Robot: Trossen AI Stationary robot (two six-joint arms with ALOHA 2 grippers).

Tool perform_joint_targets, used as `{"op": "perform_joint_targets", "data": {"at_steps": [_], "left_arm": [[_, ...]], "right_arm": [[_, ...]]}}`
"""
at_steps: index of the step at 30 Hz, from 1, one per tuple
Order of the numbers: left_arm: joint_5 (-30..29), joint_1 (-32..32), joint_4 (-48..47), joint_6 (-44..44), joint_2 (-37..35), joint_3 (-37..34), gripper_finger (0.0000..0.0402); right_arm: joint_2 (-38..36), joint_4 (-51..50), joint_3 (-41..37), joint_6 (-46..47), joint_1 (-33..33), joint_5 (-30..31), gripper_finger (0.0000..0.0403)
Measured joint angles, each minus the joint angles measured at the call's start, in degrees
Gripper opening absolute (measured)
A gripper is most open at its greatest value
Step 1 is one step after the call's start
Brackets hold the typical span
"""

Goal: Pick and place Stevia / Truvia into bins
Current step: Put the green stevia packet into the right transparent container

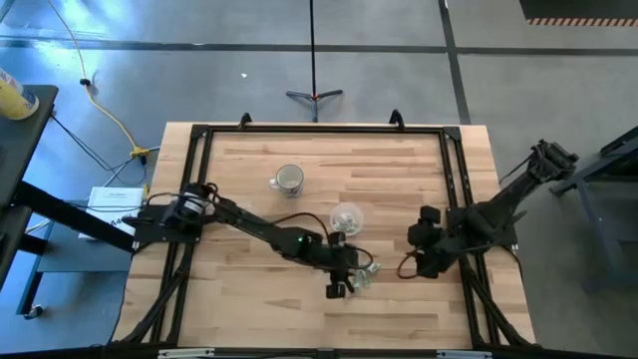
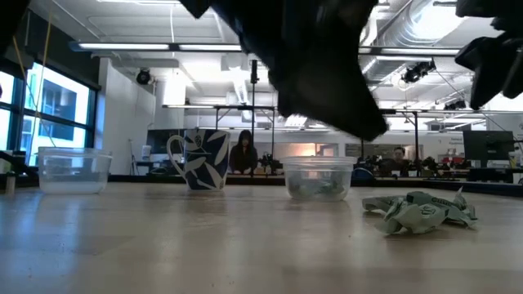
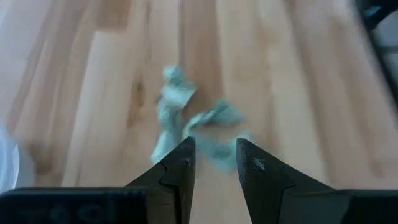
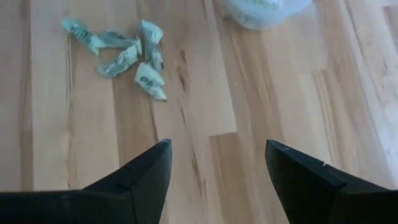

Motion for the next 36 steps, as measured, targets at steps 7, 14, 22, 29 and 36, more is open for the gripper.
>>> {"op": "perform_joint_targets", "data": {"at_steps": [7,14,22,29,36], "left_arm": [[1.46,2.26,2.10,1.71,2.90,0.02,0.0152],[3.65,1.90,1.84,1.31,4.62,0.02,0.0152],[-0.78,2.24,1.01,1.60,5.06,0.76,0.0152],[-0.56,2.42,-2.87,5.10,6.22,6.68,0.0152],[-0.45,2.54,-5.30,5.84,7.08,8.24,0.0152]], "right_arm": [[0.00,-3.89,0.00,8.38,3.88,0.80,0.0250],[0.00,-6.34,0.02,11.96,5.35,0.89,0.0250],[0.00,-6.37,0.02,12.67,5.19,2.51,0.0250],[0.00,-6.39,0.07,14.56,5.17,2.80,0.0250],[0.00,-6.57,0.07,16.79,5.17,2.71,0.0250]]}}
